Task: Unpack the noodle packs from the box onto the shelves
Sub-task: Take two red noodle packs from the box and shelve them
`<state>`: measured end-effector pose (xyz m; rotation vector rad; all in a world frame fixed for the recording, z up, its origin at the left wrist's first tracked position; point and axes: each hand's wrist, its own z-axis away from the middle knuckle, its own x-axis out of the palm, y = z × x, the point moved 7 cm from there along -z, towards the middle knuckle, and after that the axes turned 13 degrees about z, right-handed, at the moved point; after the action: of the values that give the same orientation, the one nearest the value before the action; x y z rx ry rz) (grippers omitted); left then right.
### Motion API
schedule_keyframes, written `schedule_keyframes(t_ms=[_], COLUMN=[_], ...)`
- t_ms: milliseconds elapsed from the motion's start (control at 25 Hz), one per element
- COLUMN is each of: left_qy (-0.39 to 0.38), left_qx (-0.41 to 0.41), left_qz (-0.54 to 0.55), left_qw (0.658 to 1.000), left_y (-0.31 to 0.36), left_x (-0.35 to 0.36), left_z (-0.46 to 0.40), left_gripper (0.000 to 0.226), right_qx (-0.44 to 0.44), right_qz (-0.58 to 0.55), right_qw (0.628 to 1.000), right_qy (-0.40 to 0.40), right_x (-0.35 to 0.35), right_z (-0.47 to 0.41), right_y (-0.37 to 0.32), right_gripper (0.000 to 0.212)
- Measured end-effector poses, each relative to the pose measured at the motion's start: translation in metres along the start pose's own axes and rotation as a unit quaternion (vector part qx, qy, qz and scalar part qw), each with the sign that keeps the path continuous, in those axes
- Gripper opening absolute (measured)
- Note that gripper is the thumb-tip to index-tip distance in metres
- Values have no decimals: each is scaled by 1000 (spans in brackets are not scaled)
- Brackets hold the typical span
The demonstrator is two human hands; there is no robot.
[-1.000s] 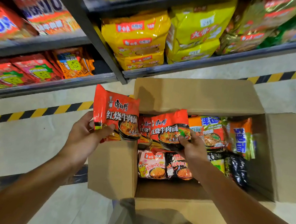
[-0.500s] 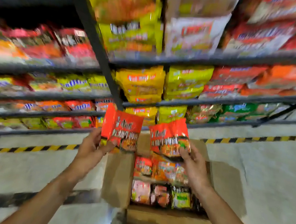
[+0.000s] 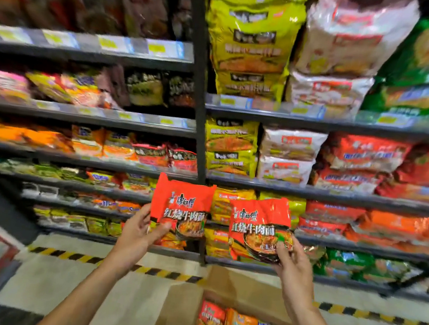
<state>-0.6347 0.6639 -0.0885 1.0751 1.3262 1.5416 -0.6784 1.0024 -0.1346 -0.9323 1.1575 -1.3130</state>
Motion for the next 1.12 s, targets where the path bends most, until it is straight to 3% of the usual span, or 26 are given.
schedule_keyframes(t_ms=[280,400,520,600,760,960,1120], left_qy=[72,115,157,178,186,223,250], left_qx=[51,86,125,136,161,195,213], left_qz=[-7,2,20,34,53,83,87], left_qw=[996,990,980,974,968,951,941], left_y=[75,104,128,136,155,171,189], left_x=[-54,-87,-130,-161,-238,-366,-457], left_z=[48,68,89,102,132,178,214], left_gripper=[50,52,50,47,42,36,37], right_qx=[-66,-91,-104,-104,-108,-117,-115], right_qz=[-11,-18,-20,-27,-43,-40,-51], right_qw=[989,983,976,973,970,961,947], right_qy=[-128,-158,-193,-203,-214,-247,-295], right_x=[65,103,145,169,237,351,441], right_z=[1,13,38,54,101,178,236], right_y=[-75,-98,-121,-130,-149,-168,-179], right_gripper=[33,42,21,20,38,33,52])
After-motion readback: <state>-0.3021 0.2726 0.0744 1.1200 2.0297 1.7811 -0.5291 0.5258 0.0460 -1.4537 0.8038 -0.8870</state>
